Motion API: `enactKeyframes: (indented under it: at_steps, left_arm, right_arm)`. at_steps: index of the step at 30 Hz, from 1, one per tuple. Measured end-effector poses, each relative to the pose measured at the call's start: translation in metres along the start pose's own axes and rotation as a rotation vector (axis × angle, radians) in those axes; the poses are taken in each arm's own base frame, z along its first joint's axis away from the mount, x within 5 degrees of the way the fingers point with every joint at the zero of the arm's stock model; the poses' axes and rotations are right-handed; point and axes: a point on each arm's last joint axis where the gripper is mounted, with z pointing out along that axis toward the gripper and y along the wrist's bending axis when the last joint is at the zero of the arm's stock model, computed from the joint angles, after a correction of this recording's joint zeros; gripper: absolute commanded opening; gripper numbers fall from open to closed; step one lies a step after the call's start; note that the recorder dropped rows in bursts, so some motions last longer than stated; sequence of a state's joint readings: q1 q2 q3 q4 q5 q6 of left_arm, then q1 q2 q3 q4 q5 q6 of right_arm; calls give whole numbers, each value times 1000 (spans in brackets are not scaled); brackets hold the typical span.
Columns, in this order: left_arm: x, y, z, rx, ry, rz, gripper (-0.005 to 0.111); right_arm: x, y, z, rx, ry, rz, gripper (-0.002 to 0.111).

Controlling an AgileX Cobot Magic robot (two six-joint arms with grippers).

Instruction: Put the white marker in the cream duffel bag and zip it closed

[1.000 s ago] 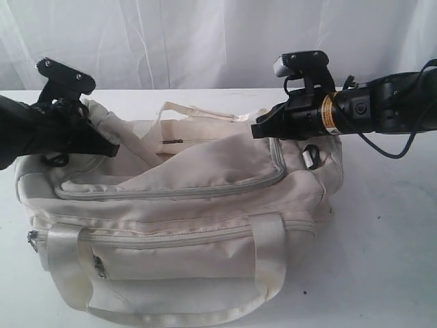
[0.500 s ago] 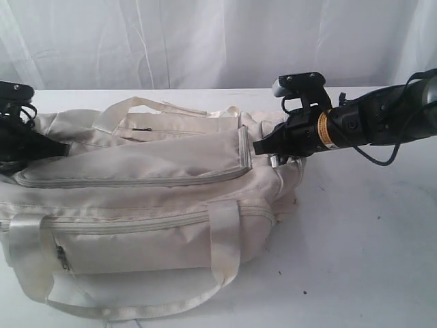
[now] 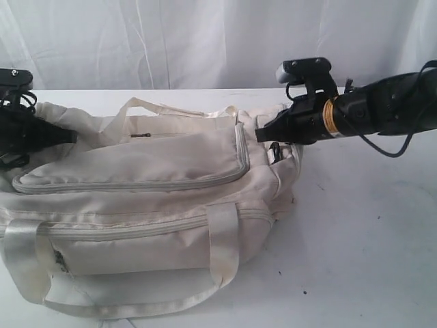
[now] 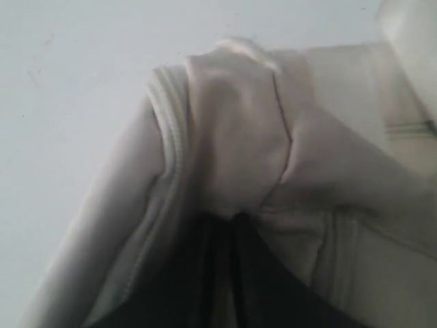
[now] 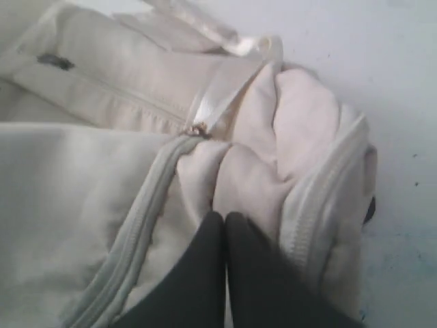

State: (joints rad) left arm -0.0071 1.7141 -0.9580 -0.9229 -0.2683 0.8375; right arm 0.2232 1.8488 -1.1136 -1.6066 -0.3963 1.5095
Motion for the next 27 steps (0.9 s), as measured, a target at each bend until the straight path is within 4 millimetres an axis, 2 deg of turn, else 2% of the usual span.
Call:
enactKeyframes:
  at_steps: [6, 11, 16, 21, 27]
  left_arm:
    - [-21, -25, -32, 85, -89, 36, 16]
    - [-40, -25, -64, 112, -178, 48, 16]
    - [-52, -28, -97, 180, -233, 66, 16]
    - [-45, -27, -124, 213, -259, 69, 16]
    - [-20, -23, -155, 223, -277, 71, 16]
  right_arm:
    - [-28, 13, -39, 13, -107, -47, 0]
    - [-36, 26, -72, 19, -167, -76, 0]
    - [-35, 38, -99, 24, -206, -95, 0]
    - [-27, 49, -126, 35, -244, -89, 0]
    - [-12, 65, -161, 35, -313, -76, 0]
